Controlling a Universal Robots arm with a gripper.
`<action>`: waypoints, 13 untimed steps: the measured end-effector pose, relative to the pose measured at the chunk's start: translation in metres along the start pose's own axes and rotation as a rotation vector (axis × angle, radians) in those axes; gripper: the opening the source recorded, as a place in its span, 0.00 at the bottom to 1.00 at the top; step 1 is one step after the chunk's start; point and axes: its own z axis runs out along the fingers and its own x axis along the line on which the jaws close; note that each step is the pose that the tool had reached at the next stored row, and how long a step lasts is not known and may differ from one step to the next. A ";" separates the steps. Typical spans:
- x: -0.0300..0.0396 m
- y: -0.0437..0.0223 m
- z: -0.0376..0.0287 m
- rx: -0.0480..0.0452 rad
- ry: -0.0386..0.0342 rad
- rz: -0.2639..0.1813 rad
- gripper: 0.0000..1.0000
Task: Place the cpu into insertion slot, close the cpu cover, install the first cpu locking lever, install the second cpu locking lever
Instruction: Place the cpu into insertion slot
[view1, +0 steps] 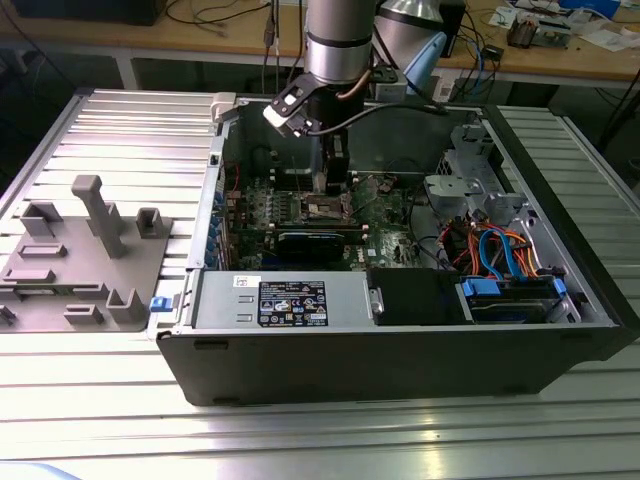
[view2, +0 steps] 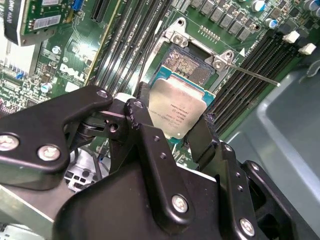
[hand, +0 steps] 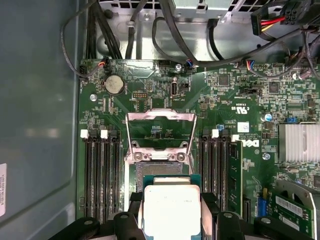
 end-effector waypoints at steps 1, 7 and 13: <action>0.0002 -0.0001 0.0016 0.0000 0.0000 0.000 0.55; 0.0011 -0.0004 0.0081 0.0003 -0.0004 0.004 0.55; 0.0012 -0.0004 0.0084 0.0001 -0.0003 0.004 0.55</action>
